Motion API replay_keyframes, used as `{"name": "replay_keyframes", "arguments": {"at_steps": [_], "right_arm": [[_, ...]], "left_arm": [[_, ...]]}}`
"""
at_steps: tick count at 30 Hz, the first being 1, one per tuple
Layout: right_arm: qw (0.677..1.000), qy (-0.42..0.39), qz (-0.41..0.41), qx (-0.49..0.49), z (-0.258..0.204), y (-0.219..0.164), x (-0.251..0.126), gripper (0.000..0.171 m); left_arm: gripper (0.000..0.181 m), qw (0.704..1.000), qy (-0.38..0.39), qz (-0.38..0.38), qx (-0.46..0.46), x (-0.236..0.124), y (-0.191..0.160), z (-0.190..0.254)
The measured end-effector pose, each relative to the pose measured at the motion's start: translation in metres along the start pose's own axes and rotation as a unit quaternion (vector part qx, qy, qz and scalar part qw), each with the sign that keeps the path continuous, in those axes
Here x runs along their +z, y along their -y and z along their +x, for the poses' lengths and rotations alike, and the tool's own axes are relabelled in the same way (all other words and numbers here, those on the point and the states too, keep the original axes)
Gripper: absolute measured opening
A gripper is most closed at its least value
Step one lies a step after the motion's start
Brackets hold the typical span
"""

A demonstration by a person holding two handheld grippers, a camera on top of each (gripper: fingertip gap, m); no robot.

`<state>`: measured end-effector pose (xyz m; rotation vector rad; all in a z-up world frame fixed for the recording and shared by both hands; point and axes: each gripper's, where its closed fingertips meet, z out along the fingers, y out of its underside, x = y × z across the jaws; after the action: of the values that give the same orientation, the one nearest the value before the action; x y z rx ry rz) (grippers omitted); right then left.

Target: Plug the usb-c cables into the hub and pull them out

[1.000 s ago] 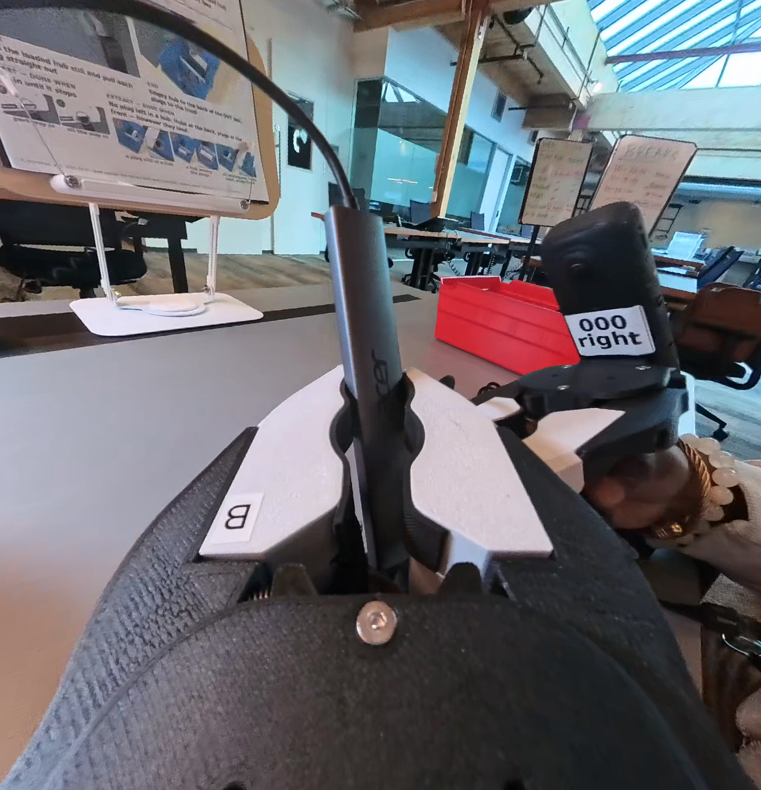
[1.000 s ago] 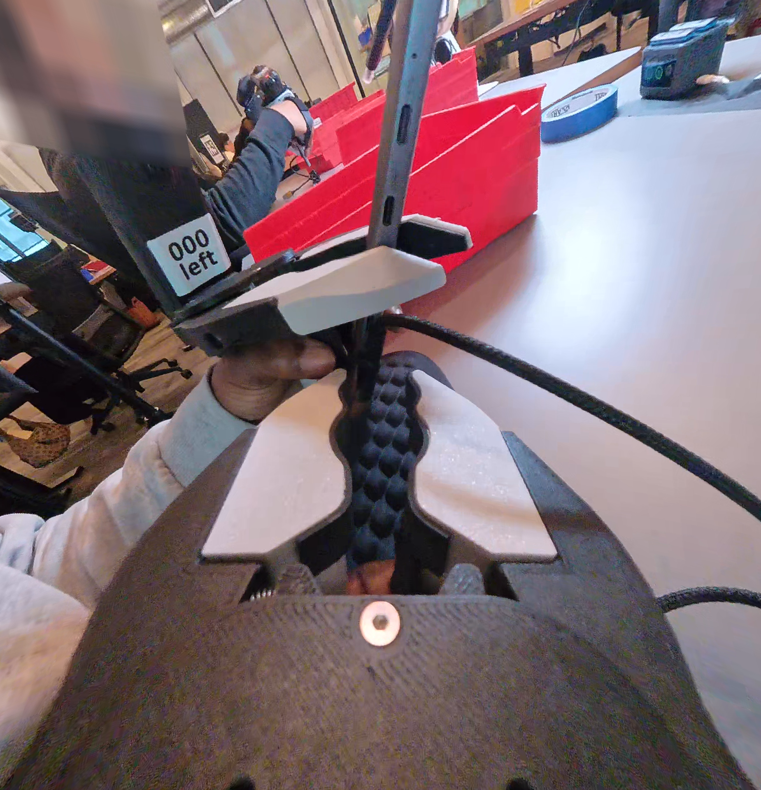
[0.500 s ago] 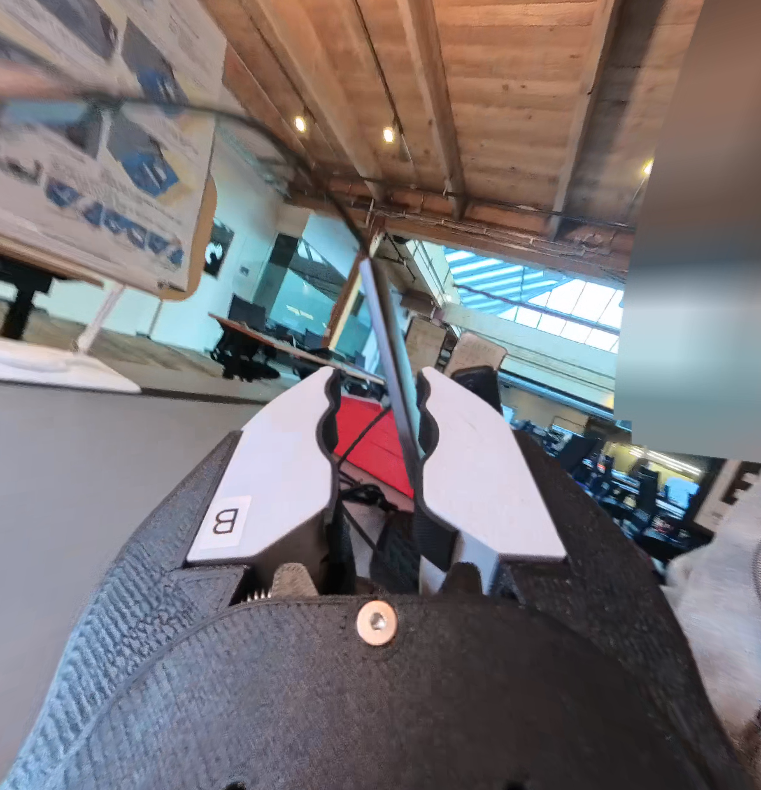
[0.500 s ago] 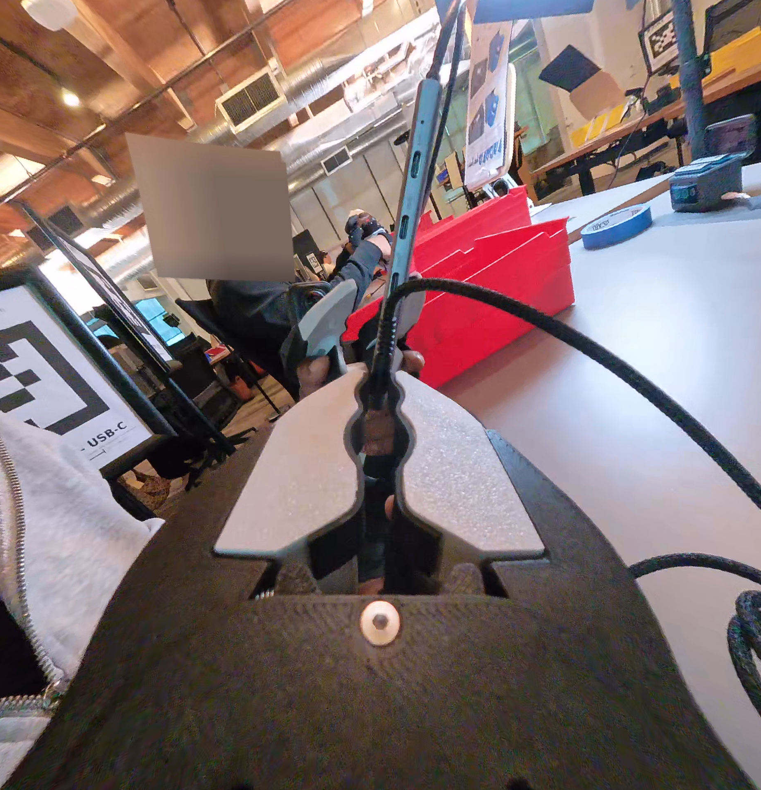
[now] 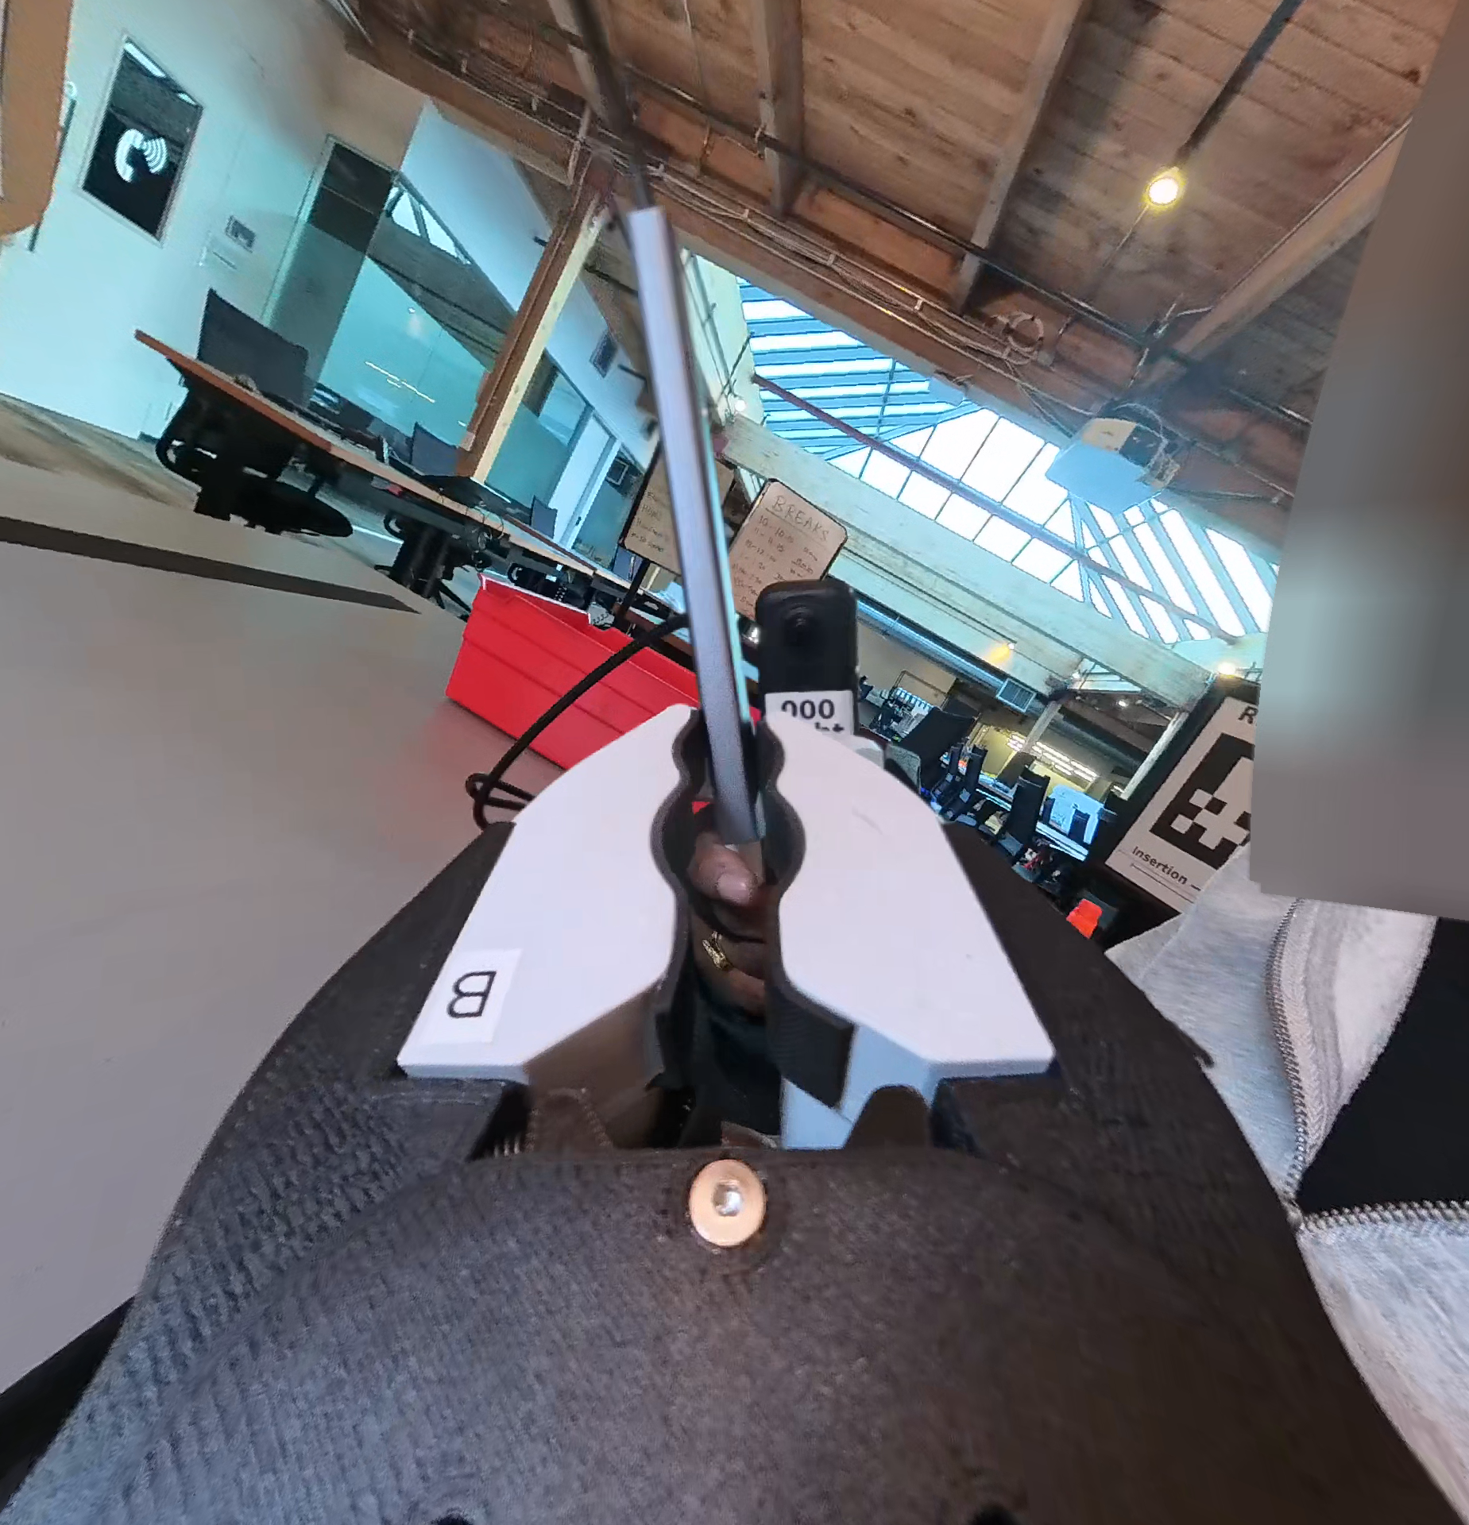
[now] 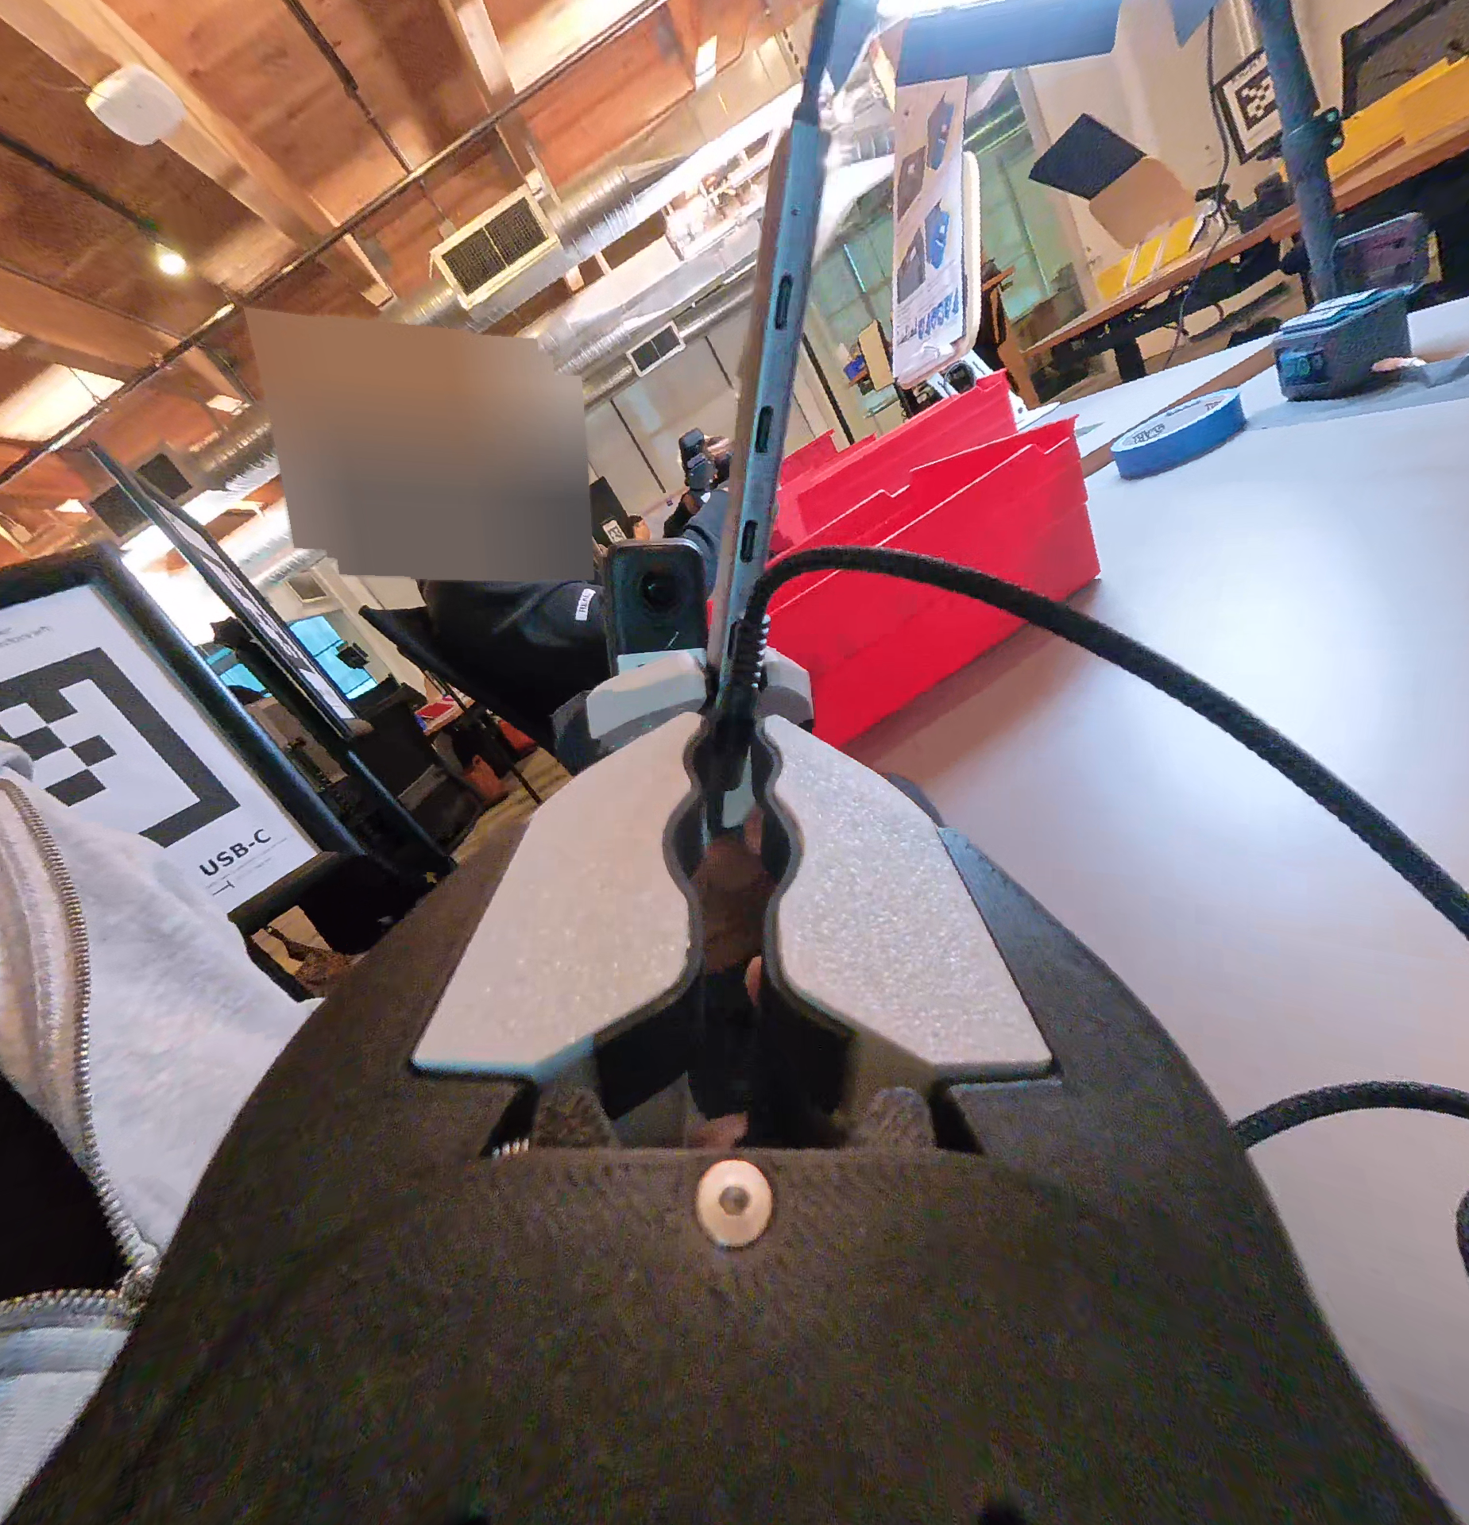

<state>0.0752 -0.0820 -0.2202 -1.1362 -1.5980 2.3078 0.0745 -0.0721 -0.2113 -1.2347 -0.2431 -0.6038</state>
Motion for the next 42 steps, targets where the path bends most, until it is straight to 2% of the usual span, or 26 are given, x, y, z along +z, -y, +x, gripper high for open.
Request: {"name": "replay_keyframes", "arguments": {"at_steps": [6,13,17,20,23,36,37,39,40,42], "right_arm": [[0.999,-0.009,-0.033,-0.014,0.005,-0.009,0.001,0.009],[1.000,0.017,-0.012,-0.007,0.001,-0.002,-0.010,0.008],[0.998,0.033,-0.056,-0.013,-0.003,-0.008,-0.016,0.008],[0.994,0.055,-0.089,-0.012,-0.008,-0.012,-0.022,0.009],[0.992,0.064,-0.108,-0.014,-0.006,-0.015,-0.028,0.009],[0.993,0.087,-0.074,0.004,-0.005,-0.009,-0.031,0.008],[0.994,0.085,-0.065,0.001,-0.005,-0.006,-0.031,0.013],[0.997,0.070,-0.038,-0.013,-0.003,0.002,-0.031,0.045],[0.997,0.063,-0.032,-0.025,-0.002,0.004,-0.032,0.050],[0.997,0.050,-0.033,-0.050,0.000,0.007,-0.032,0.038]], "left_arm": [[0.011,1.000,0.008,-0.006,-0.001,0.000,-0.002,-0.003],[0.016,0.999,-0.016,-0.044,-0.009,0.001,-0.011,0.003],[0.023,0.995,-0.034,-0.086,-0.032,0.002,-0.019,0.006],[0.023,0.989,-0.044,-0.136,-0.045,0.001,-0.030,0.007],[0.020,0.986,-0.062,-0.152,-0.038,0.003,-0.035,0.013],[0.011,0.976,-0.057,-0.210,0.009,0.011,-0.042,0.011],[0.010,0.977,-0.052,-0.207,0.019,0.011,-0.040,0.010],[0.011,0.978,-0.043,-0.202,0.038,0.011,-0.037,0.007],[0.011,0.978,-0.042,-0.198,0.042,0.010,-0.035,0.007],[0.011,0.980,-0.043,-0.188,0.037,0.010,-0.032,0.008]]}}
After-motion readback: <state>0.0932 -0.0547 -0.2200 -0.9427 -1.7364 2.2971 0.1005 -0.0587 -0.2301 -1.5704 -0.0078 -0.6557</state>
